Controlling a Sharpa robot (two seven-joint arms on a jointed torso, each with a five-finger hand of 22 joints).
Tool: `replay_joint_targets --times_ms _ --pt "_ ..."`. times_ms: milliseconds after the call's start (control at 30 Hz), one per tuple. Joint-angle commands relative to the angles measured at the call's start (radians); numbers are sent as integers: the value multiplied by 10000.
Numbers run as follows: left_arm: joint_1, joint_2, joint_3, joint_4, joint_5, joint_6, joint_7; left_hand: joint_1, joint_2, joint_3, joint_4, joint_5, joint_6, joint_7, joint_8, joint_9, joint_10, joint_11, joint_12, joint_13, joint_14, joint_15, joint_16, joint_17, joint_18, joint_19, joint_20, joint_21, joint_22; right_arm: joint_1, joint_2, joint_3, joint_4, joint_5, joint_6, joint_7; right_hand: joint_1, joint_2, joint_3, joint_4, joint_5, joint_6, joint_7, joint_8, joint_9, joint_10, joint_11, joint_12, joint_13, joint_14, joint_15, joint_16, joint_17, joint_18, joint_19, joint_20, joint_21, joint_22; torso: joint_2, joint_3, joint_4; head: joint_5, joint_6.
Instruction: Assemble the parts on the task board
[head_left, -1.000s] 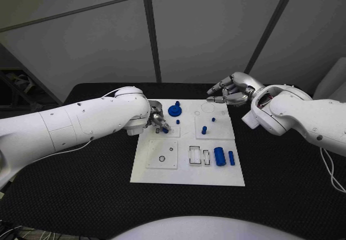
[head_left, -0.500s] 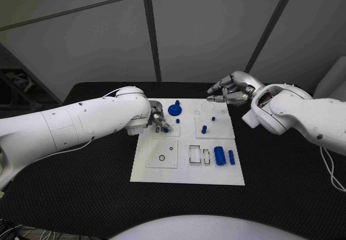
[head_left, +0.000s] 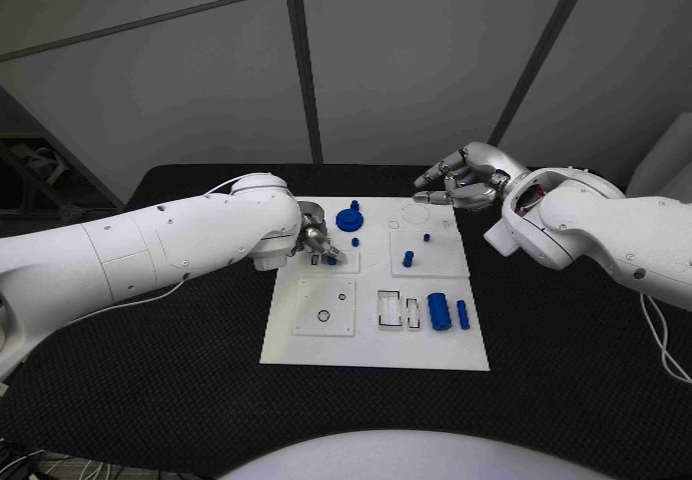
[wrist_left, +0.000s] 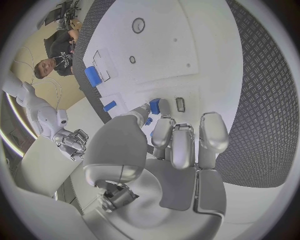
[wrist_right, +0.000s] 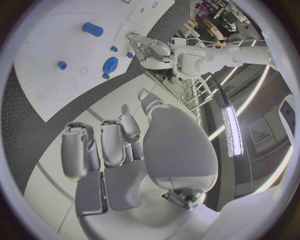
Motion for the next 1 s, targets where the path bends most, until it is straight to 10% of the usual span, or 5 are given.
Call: replay_joint_targets --times_ms 33,300,667,1000 --pt "-9 -46 -7 -31 -51 -187 -59 -170 -93 -250 294 -124 71 11 -84 24 820 14 -19 1622 748 -18 41 984 76 55 -34 -73 4 21 -4 8 6 20 26 77 -72 -4 -16 62 39 53 12 1 13 -23 1 -56 -19 222 -16 -75 -18 117 243 -5 -44 1379 3 -7 -8 -7 16" --pt "-13 -229 220 8 -38 -465 29 -406 -425 -1067 609 -119 106 0 -181 72 821 2 -75 1649 735 -28 8 938 83 41 -46 -109 -23 20 -2 7 -33 27 17 93 -81 -4 -19 71 38 52 12 1 14 -28 1 -66 -27 219 -16 -85 -32 119 240 -5 -48 1374 -5 -8 5 -18 78" --pt "13 -467 1202 -40 446 -183 16 -344 -498 -1331 604 -117 -81 55 -381 5 781 36 -346 1614 691 -3 -115 779 125 -107 -36 -251 -230 19 16 7 -114 37 18 113 -114 -5 -31 107 36 46 12 -2 18 -26 2 -62 -27 222 -15 -84 -22 118 243 -5 -50 1375 -9 -5 7 -22 131" --pt "371 -59 1512 -1911 756 865 138 245 -263 -1364 577 -117 -848 354 -607 -1198 686 285 -990 1529 622 196 -285 578 177 -336 142 -498 -510 19 39 6 -161 37 36 101 -114 -5 -31 107 36 46 12 -2 18 -26 2 -62 -27 222 -15 -84 -22 118 243 -5 -50 1375 17 -1 -22 -6 255"
